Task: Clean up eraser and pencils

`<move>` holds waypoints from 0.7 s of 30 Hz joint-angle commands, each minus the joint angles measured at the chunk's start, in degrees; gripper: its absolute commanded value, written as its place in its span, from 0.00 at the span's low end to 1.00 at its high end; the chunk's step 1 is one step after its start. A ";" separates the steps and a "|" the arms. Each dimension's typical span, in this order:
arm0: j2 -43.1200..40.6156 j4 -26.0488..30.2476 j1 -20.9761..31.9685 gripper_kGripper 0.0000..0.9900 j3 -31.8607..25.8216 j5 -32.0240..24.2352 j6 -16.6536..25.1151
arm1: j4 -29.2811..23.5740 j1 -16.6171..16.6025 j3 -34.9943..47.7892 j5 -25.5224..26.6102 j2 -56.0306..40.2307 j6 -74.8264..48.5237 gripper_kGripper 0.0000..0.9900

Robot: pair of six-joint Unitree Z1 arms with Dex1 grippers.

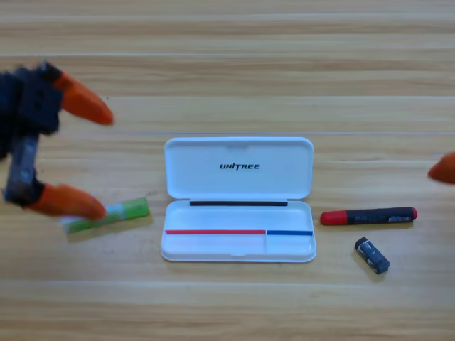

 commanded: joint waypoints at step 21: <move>32.31 16.27 17.79 0.99 -20.37 16.04 11.04 | 4.18 0.79 -5.98 -3.44 38.53 11.09 0.95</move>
